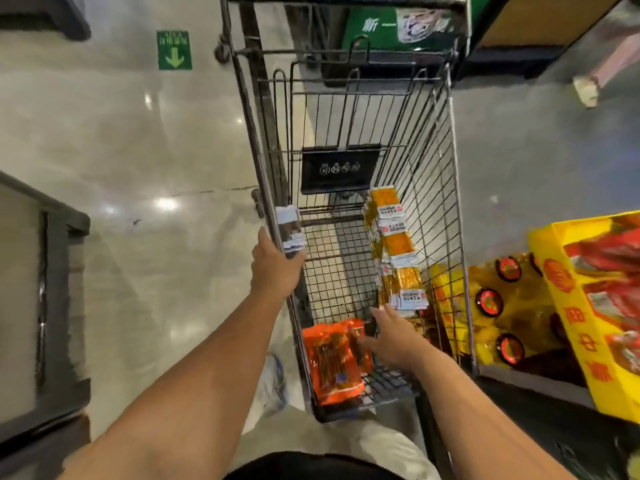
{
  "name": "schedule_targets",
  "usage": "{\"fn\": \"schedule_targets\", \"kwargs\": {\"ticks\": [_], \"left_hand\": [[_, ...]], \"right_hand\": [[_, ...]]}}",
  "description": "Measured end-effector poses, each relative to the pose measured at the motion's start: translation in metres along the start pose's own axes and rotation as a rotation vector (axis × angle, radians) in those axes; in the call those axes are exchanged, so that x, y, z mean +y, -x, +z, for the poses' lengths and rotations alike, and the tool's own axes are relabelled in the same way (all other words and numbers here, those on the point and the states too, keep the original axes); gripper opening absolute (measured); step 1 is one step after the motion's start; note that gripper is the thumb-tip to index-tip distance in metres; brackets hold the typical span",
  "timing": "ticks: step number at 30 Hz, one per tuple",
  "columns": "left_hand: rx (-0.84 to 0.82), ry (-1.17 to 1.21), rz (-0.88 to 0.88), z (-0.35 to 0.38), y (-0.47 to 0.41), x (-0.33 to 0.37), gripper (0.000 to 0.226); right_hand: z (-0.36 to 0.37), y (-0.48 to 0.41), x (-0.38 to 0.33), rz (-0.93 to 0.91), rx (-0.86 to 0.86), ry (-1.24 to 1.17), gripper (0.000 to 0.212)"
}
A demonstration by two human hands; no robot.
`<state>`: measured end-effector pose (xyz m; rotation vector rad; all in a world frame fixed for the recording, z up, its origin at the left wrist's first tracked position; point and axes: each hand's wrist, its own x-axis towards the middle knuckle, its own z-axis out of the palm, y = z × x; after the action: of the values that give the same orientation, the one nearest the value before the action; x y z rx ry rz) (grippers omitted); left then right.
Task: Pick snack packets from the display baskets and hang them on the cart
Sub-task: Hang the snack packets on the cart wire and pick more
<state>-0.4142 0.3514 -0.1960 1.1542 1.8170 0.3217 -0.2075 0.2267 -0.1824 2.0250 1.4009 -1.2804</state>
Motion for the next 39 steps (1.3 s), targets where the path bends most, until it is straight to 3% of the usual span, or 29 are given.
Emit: {"fn": "schedule_targets", "kwargs": {"ticks": [3, 8, 14, 19, 24, 29, 37, 39], "left_hand": [[0.078, 0.122, -0.057, 0.023, -0.012, -0.002, 0.079], [0.261, 0.108, -0.057, 0.045, -0.013, -0.007, 0.041], [0.304, 0.005, -0.008, 0.056, -0.023, -0.025, 0.035], [0.328, -0.010, 0.035, 0.063, -0.026, -0.036, 0.025], [0.354, -0.018, 0.057, 0.065, -0.027, -0.035, 0.032], [0.384, 0.001, 0.094, 0.068, -0.029, -0.036, 0.027], [0.395, -0.002, 0.110, 0.069, -0.029, -0.041, 0.026], [0.388, 0.017, 0.112, 0.069, -0.029, -0.039, 0.030]], "right_hand": [[-0.009, -0.035, 0.004, 0.006, -0.038, -0.023, 0.084], [-0.028, -0.100, 0.011, 0.000, -0.080, -0.100, 0.084], [-0.040, -0.196, -0.016, 0.027, -0.079, -0.202, 0.071], [-0.048, -0.273, -0.061, -0.060, -0.067, -0.362, 0.065], [-0.050, -0.324, -0.098, -0.087, -0.121, -0.698, 0.053], [-0.019, -0.379, -0.106, -0.099, -0.198, -0.860, 0.078], [-0.025, -0.353, -0.129, -0.094, -0.054, -0.698, 0.017], [-0.025, -0.357, -0.135, -0.108, -0.003, -0.646, 0.017]]}}
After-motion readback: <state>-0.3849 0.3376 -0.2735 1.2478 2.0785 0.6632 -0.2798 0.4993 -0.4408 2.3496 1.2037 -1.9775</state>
